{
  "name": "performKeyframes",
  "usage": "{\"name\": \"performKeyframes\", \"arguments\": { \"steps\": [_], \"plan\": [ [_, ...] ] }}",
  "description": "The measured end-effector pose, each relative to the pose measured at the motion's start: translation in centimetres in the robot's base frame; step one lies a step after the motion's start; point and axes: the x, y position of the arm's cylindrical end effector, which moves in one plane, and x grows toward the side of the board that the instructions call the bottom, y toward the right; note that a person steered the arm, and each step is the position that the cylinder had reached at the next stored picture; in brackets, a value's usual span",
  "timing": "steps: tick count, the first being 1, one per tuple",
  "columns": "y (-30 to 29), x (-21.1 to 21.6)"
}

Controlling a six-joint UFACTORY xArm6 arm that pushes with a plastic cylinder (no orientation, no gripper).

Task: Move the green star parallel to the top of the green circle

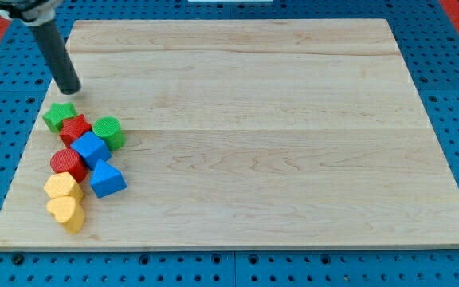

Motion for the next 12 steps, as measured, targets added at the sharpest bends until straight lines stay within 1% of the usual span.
{"name": "performKeyframes", "arguments": {
  "steps": [1,2,3,6,7,8,9,10,11,12],
  "plan": [
    [-3.9,-0.6],
    [-4.0,3.9],
    [-3.3,9.8],
    [-2.8,10.0],
    [-2.2,8.8],
    [0.4,7.9],
    [5.8,8.0],
    [9.4,5.8],
    [10.4,5.5],
    [5.1,5.2]
  ]
}}
